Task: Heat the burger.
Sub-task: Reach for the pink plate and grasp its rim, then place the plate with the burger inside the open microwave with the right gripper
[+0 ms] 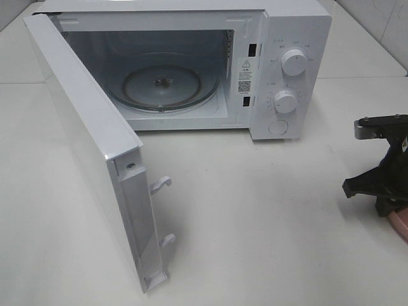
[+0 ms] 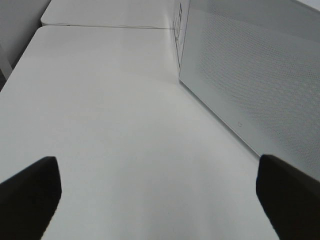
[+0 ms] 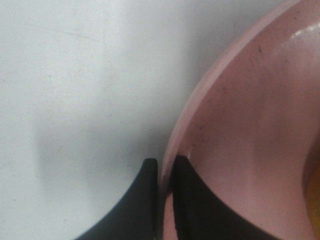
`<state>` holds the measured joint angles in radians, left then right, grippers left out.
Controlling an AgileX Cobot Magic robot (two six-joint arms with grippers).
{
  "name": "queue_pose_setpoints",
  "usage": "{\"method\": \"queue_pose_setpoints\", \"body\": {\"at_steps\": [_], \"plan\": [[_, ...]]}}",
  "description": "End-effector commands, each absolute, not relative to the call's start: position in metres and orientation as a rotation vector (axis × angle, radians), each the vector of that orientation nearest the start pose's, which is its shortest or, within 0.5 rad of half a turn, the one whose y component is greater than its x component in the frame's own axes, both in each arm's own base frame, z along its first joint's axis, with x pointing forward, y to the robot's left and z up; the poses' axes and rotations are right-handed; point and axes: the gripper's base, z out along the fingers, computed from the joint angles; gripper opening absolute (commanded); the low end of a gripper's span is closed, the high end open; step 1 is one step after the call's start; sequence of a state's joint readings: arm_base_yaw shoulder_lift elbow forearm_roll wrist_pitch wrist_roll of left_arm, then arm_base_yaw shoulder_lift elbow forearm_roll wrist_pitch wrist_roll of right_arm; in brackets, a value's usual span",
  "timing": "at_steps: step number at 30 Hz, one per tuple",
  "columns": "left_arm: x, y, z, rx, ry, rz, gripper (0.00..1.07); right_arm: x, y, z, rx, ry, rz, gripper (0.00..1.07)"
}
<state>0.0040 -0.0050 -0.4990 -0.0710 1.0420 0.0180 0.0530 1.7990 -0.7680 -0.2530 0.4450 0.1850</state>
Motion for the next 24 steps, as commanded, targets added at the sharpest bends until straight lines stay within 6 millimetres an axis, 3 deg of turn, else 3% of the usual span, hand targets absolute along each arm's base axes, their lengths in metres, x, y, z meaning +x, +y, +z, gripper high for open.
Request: {"method": "queue_pose_setpoints", "body": {"at_steps": [1,24], "plan": [[-0.007,-0.006,0.278,0.013,1.998,-0.069,0.98,0.278,0.003,0.103,-0.102,2.993,-0.165,0.00],[-0.007,-0.006,0.278,0.013,1.998,-0.069,0.98,0.270,0.035,0.126,-0.262,2.929,-0.429,0.00]]}}
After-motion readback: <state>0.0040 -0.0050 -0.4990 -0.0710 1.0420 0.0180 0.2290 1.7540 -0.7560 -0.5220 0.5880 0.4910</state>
